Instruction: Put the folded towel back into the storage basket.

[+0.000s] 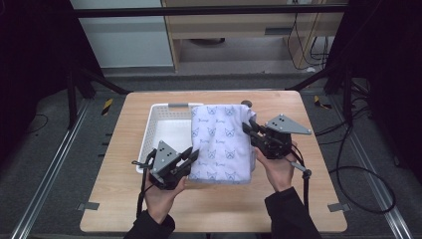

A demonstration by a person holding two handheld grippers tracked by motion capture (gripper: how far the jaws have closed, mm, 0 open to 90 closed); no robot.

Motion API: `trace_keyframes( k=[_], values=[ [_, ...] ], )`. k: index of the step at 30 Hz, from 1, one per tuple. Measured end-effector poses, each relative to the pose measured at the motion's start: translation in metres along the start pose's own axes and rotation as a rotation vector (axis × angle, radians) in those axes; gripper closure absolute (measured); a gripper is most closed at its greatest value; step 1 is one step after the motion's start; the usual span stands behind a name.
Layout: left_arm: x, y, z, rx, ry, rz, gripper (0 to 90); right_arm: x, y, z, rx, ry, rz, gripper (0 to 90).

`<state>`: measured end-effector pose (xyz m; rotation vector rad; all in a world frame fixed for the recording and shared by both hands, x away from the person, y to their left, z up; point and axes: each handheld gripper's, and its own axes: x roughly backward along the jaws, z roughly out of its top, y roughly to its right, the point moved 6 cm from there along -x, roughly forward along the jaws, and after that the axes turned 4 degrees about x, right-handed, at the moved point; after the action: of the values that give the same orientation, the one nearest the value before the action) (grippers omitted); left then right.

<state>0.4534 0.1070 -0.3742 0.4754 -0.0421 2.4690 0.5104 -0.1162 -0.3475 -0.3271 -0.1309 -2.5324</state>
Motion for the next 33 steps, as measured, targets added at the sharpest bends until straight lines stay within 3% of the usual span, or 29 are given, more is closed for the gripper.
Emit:
trace_keyframes(
  k=[22,33],
  values=[
    [0.026,-0.044,0.001,0.033,0.034,0.065,79.0,-0.042,-0.036,0.024,0.040,-0.011,0.035,77.7],
    [0.044,-0.075,0.002,0.073,0.064,0.103,79.0,-0.068,-0.060,0.042,0.067,-0.012,0.064,77.7]
  ],
)
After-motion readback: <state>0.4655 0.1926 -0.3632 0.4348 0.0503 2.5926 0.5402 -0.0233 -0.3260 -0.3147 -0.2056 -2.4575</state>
